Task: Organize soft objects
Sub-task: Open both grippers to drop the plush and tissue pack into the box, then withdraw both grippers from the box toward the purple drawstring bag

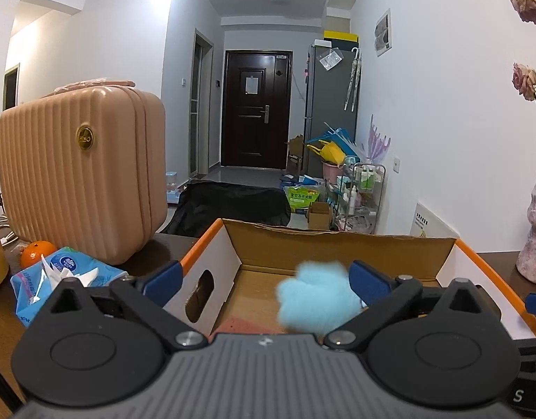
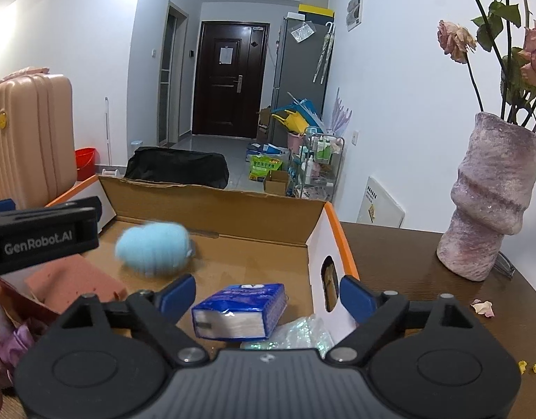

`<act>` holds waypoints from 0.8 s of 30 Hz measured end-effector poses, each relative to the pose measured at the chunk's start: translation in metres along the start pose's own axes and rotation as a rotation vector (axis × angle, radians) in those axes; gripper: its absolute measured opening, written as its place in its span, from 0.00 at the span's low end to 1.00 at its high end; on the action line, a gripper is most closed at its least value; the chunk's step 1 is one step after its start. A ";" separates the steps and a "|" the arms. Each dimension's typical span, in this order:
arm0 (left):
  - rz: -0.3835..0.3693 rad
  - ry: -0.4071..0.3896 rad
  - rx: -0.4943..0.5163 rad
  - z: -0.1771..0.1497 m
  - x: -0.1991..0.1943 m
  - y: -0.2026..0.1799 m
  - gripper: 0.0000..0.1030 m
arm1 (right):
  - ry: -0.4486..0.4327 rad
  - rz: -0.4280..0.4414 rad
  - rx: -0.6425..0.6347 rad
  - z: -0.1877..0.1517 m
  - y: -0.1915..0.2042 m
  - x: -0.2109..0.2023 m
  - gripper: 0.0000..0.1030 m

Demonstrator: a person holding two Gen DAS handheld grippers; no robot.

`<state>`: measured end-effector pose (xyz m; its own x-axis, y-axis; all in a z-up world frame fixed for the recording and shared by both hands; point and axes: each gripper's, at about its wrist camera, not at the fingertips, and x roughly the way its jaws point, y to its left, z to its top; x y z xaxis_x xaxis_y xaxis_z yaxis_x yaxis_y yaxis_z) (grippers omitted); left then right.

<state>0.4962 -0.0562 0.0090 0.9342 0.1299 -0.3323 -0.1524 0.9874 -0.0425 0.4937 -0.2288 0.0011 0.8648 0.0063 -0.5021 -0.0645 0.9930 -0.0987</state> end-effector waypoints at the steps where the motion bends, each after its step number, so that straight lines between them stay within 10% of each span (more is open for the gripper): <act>1: -0.001 -0.001 -0.004 0.000 0.000 0.001 1.00 | 0.000 0.000 0.000 0.000 0.001 -0.001 0.88; 24: -0.003 -0.036 -0.048 0.004 -0.041 0.022 1.00 | -0.116 0.012 0.030 -0.007 -0.012 -0.055 1.00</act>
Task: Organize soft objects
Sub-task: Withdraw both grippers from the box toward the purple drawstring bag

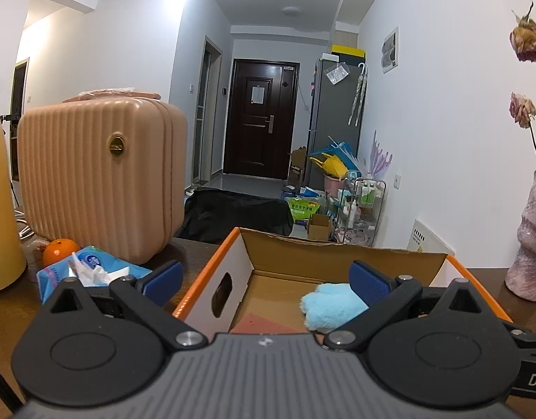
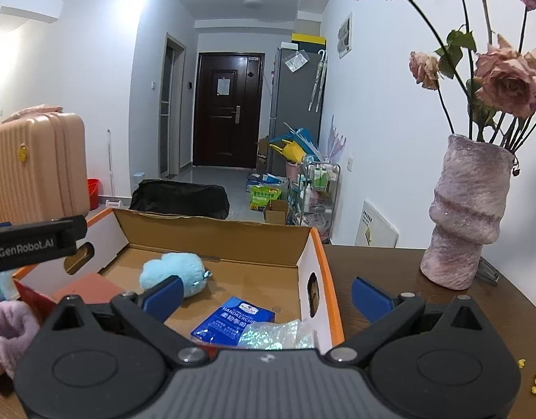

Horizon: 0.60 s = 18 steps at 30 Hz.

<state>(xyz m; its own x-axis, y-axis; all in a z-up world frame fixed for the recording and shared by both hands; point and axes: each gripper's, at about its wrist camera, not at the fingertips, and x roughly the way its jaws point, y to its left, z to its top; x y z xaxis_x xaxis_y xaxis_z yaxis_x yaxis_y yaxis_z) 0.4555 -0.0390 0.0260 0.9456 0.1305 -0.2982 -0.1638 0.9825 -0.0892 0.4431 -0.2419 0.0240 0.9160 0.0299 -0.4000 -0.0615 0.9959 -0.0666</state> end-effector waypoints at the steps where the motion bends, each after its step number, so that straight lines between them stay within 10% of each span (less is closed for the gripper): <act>1: 0.000 -0.002 -0.001 0.000 -0.003 0.002 1.00 | -0.003 0.001 -0.002 -0.001 0.000 -0.003 1.00; 18: -0.002 -0.008 0.020 -0.015 -0.051 0.022 1.00 | -0.030 0.014 -0.012 -0.025 -0.001 -0.053 1.00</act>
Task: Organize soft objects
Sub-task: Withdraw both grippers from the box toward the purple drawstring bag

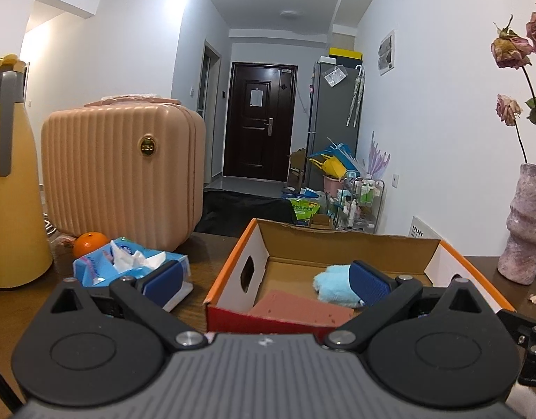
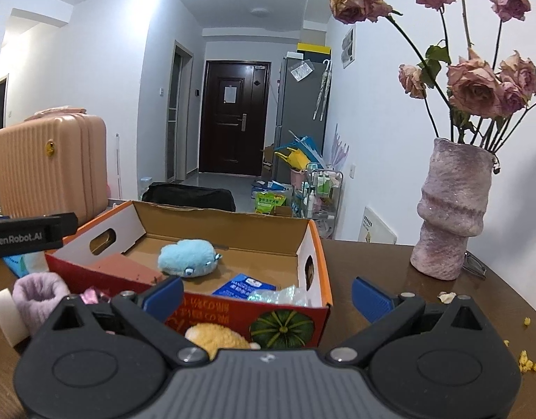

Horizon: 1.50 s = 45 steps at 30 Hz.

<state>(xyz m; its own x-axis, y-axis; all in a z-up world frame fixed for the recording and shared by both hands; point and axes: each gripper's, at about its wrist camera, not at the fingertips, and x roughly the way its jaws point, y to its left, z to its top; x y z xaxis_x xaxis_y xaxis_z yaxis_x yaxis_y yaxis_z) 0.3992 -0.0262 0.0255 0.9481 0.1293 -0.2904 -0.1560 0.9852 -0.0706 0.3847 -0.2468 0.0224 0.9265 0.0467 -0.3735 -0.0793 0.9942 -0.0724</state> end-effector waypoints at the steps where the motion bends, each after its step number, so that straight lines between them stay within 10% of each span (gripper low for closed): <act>1: 0.002 0.000 0.003 -0.001 -0.003 0.001 1.00 | -0.001 0.000 0.002 -0.002 0.000 -0.003 1.00; 45: -0.006 0.044 0.049 -0.046 -0.104 0.048 1.00 | -0.011 0.015 -0.014 -0.062 0.003 -0.107 1.00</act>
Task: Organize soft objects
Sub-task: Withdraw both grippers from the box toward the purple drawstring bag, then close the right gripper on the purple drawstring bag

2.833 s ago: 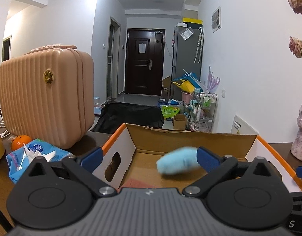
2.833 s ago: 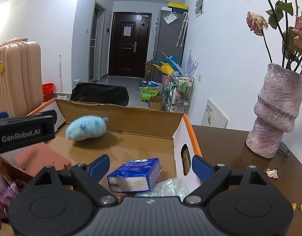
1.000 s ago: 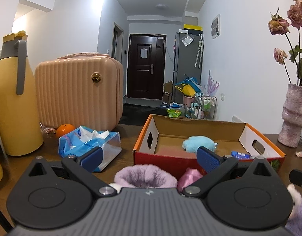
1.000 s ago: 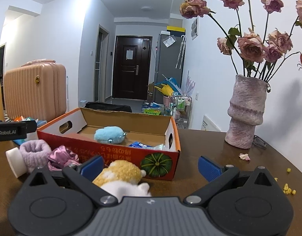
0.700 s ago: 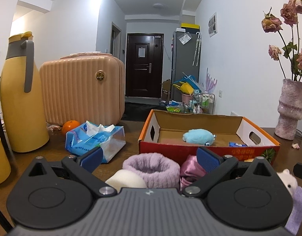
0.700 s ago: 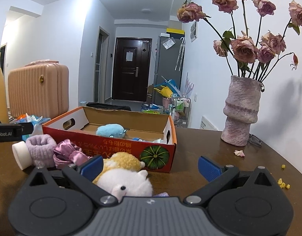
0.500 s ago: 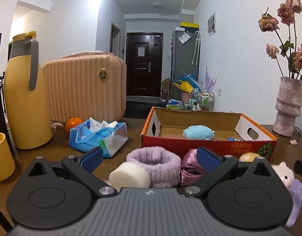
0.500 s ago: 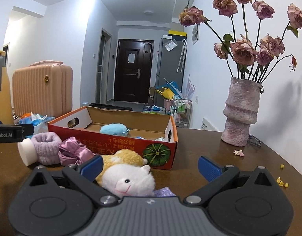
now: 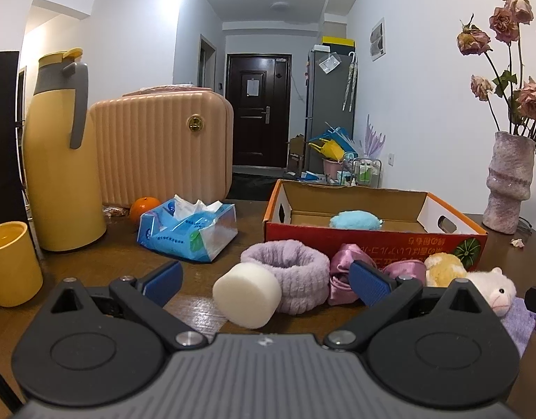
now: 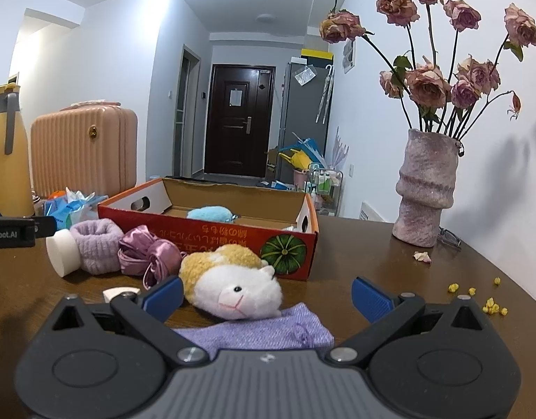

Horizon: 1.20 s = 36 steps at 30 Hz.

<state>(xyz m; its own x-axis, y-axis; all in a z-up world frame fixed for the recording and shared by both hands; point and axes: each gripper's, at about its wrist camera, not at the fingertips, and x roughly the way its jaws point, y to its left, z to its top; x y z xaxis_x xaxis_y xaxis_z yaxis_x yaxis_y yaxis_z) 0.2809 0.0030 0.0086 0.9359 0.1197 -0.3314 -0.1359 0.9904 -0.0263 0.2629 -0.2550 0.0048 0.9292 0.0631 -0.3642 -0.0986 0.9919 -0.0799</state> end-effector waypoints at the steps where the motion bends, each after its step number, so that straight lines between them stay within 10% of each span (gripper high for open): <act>1: 0.000 0.004 -0.001 -0.001 -0.001 0.001 1.00 | 0.002 0.004 0.001 -0.001 0.000 -0.001 1.00; 28: -0.039 0.076 0.025 -0.015 0.001 -0.004 1.00 | 0.251 0.043 0.101 -0.029 -0.006 0.052 0.98; 36: -0.044 0.087 0.032 -0.017 0.002 -0.006 1.00 | 0.296 0.090 0.131 -0.032 -0.008 0.058 0.62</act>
<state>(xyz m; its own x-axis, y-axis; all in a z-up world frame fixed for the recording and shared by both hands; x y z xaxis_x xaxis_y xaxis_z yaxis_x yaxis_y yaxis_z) 0.2784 -0.0039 -0.0084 0.9088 0.0706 -0.4112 -0.0834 0.9964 -0.0132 0.3062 -0.2630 -0.0450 0.7733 0.1357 -0.6193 -0.1116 0.9907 0.0779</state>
